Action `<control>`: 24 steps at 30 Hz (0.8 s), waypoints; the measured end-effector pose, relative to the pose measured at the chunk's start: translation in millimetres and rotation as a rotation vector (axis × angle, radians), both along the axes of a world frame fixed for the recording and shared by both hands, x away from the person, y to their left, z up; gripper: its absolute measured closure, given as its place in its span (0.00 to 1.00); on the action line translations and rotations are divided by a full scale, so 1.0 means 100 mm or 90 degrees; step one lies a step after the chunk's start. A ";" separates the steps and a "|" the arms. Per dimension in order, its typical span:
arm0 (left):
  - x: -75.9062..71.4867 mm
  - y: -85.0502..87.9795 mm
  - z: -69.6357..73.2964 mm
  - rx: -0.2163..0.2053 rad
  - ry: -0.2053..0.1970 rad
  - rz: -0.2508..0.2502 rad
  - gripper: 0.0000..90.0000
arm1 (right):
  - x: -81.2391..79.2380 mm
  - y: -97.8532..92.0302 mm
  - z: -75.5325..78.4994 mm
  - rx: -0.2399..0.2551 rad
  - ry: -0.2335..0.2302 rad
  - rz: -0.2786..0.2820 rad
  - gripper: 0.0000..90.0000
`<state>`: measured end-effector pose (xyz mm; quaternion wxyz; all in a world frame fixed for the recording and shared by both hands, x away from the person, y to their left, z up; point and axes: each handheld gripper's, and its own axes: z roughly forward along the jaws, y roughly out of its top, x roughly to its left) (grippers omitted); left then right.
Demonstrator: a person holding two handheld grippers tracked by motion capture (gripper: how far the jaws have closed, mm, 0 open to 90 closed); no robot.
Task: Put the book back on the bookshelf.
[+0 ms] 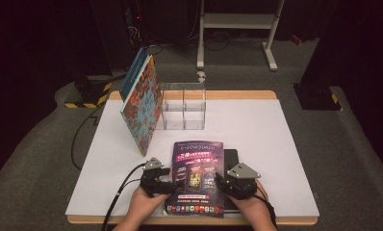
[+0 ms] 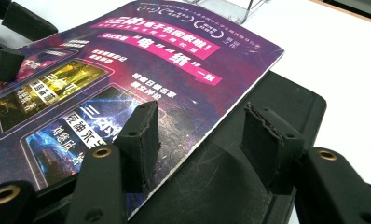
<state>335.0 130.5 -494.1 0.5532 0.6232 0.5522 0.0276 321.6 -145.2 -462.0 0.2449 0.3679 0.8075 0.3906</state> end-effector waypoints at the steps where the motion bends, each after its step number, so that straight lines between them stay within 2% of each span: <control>1: 0.00 0.00 0.00 -0.004 0.002 0.001 0.16 | 0.00 0.00 0.00 0.000 0.000 -0.001 0.51; 6: -0.02 -0.03 0.01 -0.010 -0.004 -0.005 0.17 | 0.00 -0.04 0.00 0.008 0.008 -0.006 0.45; 12: -0.06 -0.13 0.03 -0.018 -0.015 -0.026 0.19 | 0.02 -0.15 -0.01 0.019 0.010 -0.025 0.44; 15: -0.08 -0.20 0.05 -0.009 -0.027 -0.043 0.19 | 0.03 -0.21 -0.01 0.020 0.009 -0.037 0.43; 20: -0.11 -0.35 0.11 -0.016 -0.046 -0.058 0.19 | 0.05 -0.34 -0.01 0.015 0.000 -0.065 0.43; 24: -0.12 -0.41 0.16 -0.011 -0.067 -0.065 0.19 | 0.05 -0.42 0.01 0.030 0.006 -0.079 0.42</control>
